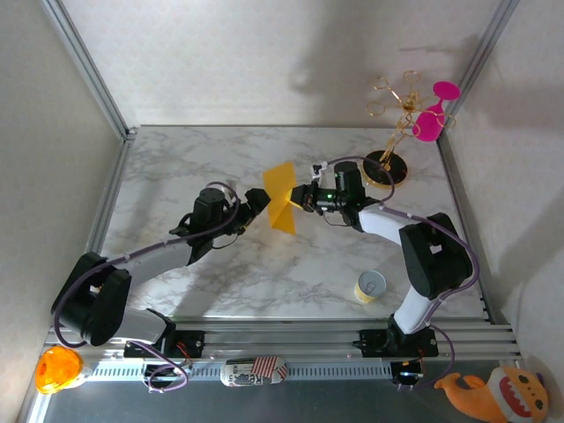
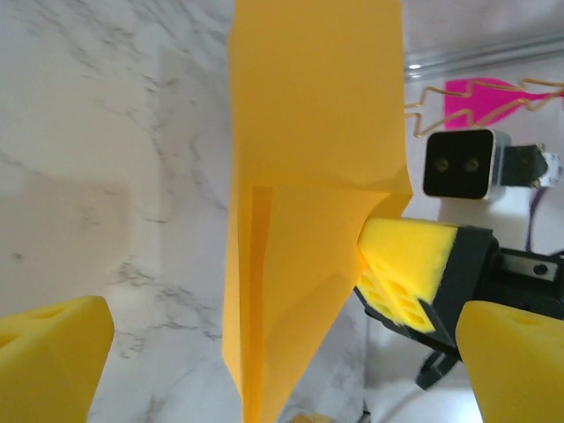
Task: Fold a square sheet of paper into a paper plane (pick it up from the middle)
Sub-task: Pick up the paper from the center of the table, then turn over the paper at the center of the table.
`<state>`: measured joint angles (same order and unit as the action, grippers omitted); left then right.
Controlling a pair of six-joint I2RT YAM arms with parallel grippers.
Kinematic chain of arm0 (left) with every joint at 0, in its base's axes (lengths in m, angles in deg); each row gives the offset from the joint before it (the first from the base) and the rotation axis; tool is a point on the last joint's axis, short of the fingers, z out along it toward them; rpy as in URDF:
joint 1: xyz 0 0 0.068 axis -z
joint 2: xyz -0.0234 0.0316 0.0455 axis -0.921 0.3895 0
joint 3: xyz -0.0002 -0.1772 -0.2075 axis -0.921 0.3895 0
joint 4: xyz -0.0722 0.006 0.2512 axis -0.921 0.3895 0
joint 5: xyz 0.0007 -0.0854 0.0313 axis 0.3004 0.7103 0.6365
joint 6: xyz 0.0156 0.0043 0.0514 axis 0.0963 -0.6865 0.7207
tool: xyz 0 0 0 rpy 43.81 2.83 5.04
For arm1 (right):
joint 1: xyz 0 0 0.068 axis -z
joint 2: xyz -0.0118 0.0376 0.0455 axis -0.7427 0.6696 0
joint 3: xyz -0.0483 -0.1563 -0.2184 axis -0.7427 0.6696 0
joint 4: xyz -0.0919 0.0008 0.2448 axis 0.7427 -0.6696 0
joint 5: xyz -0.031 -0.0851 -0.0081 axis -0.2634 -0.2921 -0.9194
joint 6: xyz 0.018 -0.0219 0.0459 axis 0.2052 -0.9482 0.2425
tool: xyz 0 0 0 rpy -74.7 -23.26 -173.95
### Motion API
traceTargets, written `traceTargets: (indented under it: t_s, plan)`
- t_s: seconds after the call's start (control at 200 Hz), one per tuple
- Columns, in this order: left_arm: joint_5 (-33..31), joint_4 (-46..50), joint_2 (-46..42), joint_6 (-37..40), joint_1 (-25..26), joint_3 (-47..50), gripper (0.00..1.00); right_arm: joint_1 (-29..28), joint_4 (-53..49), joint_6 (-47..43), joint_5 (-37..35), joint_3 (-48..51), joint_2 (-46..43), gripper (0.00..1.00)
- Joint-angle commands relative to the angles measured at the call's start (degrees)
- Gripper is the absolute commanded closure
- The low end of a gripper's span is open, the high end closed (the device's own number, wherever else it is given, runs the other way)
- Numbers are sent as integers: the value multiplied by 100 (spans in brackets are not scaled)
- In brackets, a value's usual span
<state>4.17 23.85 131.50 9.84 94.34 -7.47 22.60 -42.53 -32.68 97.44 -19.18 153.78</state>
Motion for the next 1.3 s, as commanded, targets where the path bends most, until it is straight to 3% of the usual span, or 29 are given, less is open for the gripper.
traceTargets:
  t_s: [0.0,0.15,0.255,0.496,0.881,0.976,1.102,1.237,1.292]
  plan:
    - [431,-954,7,-343,23,123,0,30,592,387,550,144,-173,97]
    - [624,-1294,260,-518,77,108,1,49,906,661,703,209,-184,96]
    - [771,-1640,398,-662,86,102,7,55,1205,928,857,277,-134,95]
    - [832,-2229,467,-853,86,232,32,88,1355,1049,922,342,-157,94]
    - [634,-1350,488,-509,77,-6,74,163,919,785,858,324,-237,89]
    - [593,-1010,550,-368,68,-140,84,194,542,541,708,277,-313,81]
    - [386,-476,548,-95,53,-302,92,288,-361,-122,163,177,-545,62]
    - [-77,800,487,717,51,-696,95,440,-1642,-1183,-1070,-27,-949,46]
    - [-453,1493,466,1136,59,-933,96,457,-2060,-1568,-1696,-111,-1123,34]
